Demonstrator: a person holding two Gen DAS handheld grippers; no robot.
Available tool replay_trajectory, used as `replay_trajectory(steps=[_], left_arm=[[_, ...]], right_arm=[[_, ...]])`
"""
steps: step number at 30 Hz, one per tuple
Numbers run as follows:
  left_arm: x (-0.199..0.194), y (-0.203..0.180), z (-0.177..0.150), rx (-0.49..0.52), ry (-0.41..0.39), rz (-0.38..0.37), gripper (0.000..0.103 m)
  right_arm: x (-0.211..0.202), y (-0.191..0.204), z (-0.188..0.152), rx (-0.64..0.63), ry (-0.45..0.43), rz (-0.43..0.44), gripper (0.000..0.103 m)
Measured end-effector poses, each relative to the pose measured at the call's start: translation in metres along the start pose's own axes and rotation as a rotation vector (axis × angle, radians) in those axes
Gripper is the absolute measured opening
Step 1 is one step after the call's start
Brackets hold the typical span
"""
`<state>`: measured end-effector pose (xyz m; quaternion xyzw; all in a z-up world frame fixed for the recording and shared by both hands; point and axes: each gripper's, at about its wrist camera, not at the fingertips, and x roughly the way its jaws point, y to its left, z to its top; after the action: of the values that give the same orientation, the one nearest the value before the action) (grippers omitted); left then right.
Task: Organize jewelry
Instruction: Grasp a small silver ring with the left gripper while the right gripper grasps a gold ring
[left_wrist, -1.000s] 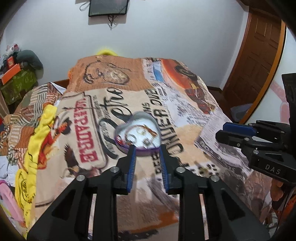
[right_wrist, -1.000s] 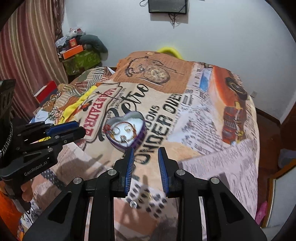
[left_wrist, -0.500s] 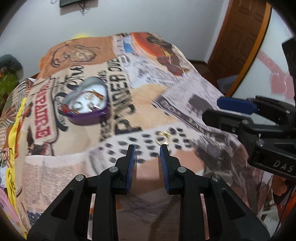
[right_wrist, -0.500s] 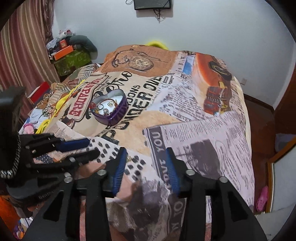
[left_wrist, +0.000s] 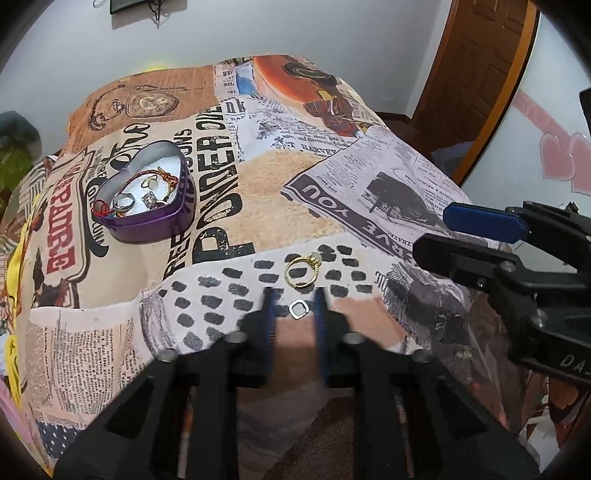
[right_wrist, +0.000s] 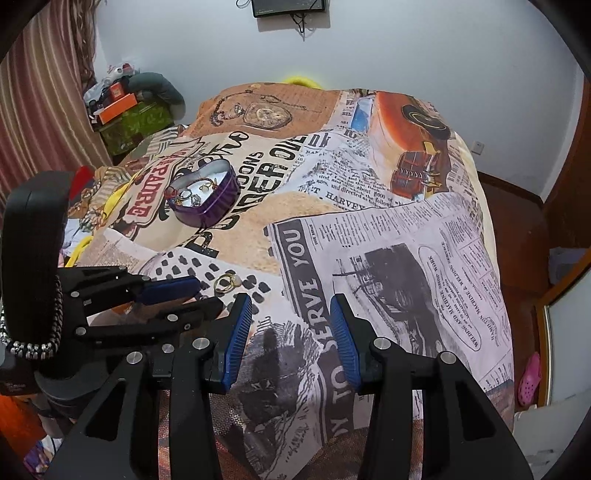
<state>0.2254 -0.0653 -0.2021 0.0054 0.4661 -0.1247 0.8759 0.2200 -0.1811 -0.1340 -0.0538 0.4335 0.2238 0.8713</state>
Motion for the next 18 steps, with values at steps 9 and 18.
replay_trajectory(steps=[9, 18], left_arm=[[-0.014, 0.026, -0.007, -0.038, -0.037, 0.018, 0.009], [-0.025, 0.051, -0.010, -0.069, -0.075, 0.027, 0.009]], right_arm=[[0.017, 0.020, 0.005, -0.067, 0.034, 0.020, 0.040], [0.051, 0.051, 0.011, -0.182, 0.111, 0.017, 0.040]])
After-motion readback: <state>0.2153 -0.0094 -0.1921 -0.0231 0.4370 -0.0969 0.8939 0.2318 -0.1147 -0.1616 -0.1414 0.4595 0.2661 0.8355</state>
